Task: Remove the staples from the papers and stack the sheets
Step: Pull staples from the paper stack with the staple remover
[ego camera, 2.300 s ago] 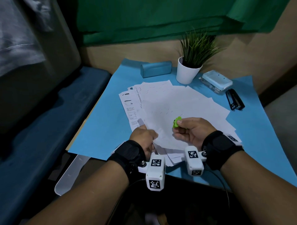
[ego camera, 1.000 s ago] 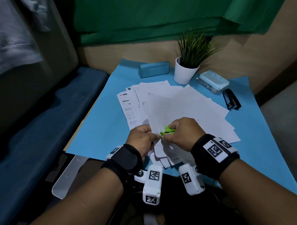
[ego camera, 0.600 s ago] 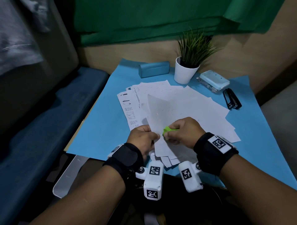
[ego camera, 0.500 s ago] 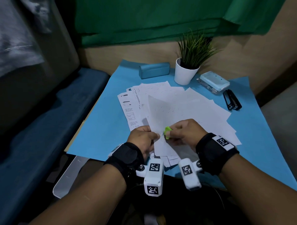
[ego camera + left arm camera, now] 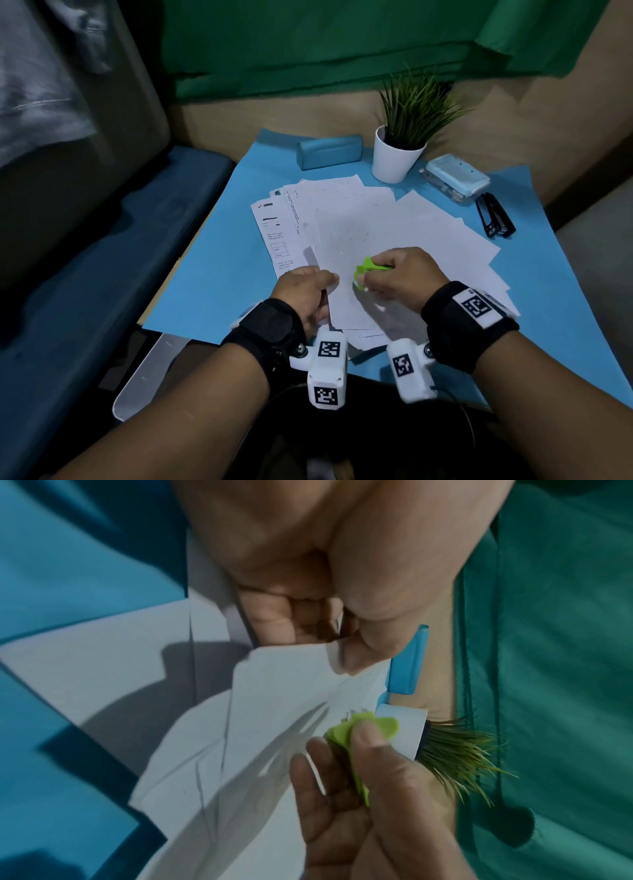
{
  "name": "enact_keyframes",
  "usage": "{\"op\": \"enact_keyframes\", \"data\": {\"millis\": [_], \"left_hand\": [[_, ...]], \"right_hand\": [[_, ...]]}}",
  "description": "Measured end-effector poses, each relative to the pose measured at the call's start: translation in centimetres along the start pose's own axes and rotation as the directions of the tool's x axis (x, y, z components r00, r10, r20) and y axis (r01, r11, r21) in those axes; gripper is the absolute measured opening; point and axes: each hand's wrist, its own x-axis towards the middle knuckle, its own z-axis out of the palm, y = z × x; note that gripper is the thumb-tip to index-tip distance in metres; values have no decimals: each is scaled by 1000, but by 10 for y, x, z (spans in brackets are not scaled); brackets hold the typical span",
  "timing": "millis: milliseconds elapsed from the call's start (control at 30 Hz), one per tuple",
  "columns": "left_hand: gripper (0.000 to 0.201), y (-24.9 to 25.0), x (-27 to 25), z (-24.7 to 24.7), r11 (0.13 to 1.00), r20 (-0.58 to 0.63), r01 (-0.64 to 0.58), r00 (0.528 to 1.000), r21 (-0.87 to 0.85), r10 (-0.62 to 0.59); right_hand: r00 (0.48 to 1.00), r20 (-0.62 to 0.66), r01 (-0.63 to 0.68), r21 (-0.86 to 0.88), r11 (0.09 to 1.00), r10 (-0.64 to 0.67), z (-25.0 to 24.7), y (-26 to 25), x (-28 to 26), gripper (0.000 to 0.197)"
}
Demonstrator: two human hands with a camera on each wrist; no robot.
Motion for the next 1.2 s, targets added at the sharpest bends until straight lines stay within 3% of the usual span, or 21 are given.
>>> {"op": "enact_keyframes", "data": {"millis": [67,133,333,467,667,767,867,933,1000,1100,1200], "left_hand": [[24,-1,0,1,1000,13,1,1000,3,-1],[23,-2,-2,3,1000,19,-6,1000,-1,6],[14,-8,-3,3,999,-10,-29,1000,-45,28],[18,-10,-10,4,991,14,-92,996,-96,94],[19,-12,-13,3,984,18,-165,986,-64,166],[15,-12,-14,4,985,-1,-169,986,-47,169],[12,-11,-12,5,989,-14,-140,990,-46,140],[18,-11,-10,5,992,-5,-114,993,-54,114],[19,-9,-8,4,995,17,-71,997,-65,72],[20,-8,-4,2,1000,50,-7,999,-28,8],[21,-7,-3,-1,1000,71,14,997,10,-15]], "right_hand": [[993,-15,106,-326,939,-118,2,-10,-6,28],[978,19,191,-500,845,-210,8,-19,-13,27],[951,32,256,-640,725,-307,18,-23,-20,42],[957,-5,221,-632,743,-290,22,-22,-23,44],[983,-50,127,-513,849,-178,21,-22,-26,39],[999,-42,-11,-176,984,3,16,-19,-20,42],[988,75,-141,78,987,135,9,-21,-12,26],[989,99,-116,36,993,112,6,-19,-10,28],[997,72,0,-146,989,11,5,-18,-11,28],[991,59,135,-407,903,-121,7,-18,-22,26],[977,91,214,-487,847,-194,10,-19,-29,31]]}}
